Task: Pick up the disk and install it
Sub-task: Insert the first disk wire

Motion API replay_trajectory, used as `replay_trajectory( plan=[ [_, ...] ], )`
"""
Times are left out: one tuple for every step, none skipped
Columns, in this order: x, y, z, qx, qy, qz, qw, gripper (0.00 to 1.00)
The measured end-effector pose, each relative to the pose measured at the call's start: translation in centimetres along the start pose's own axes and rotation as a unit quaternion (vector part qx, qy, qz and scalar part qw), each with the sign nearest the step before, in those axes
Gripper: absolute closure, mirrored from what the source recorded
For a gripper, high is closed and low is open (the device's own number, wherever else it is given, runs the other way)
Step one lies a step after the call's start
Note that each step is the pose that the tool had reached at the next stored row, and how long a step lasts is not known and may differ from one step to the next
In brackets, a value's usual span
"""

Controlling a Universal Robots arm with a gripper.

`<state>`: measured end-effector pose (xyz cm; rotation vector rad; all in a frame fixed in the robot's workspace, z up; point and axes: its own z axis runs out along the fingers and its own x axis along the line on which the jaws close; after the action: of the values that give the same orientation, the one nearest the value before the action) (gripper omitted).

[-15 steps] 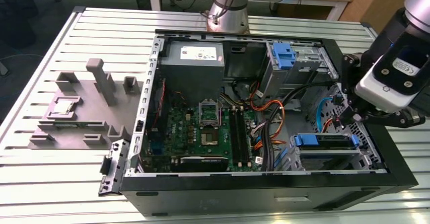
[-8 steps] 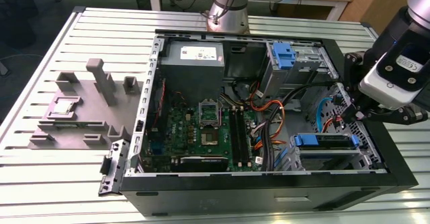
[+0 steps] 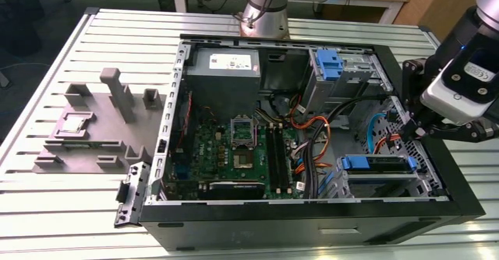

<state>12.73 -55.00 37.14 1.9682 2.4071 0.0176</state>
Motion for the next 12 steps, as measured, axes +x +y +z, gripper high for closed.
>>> replay_trajectory(
  plan=[
    [0.01,0.07,0.01,0.0000,0.0000,0.000,1.0000,0.90],
    [0.03,0.16,0.01,0.0000,0.0000,-0.001,1.0000,0.90],
    [0.05,0.24,0.01,0.0000,0.0000,-0.001,1.0000,0.90],
    [0.06,0.33,0.02,0.0000,0.0000,-0.001,1.0000,0.90],
    [0.09,0.43,0.03,0.0000,0.0001,-0.001,1.0000,0.90],
    [0.11,0.54,0.04,0.0000,0.0001,-0.002,1.0000,0.90],
    [0.13,0.65,0.04,0.0000,0.0000,-0.002,1.0000,0.90],
    [0.15,0.74,0.06,0.0000,0.0001,-0.002,1.0000,0.90],
    [0.18,0.90,0.07,0.0000,0.0001,-0.003,1.0000,0.90],
    [0.20,1.01,0.08,0.0000,0.0001,-0.003,1.0000,0.90],
    [0.23,1.12,0.10,-0.0001,0.0001,-0.004,1.0000,0.90],
    [0.26,1.23,0.12,-0.0001,0.0001,-0.004,1.0000,0.90]
  ],
)
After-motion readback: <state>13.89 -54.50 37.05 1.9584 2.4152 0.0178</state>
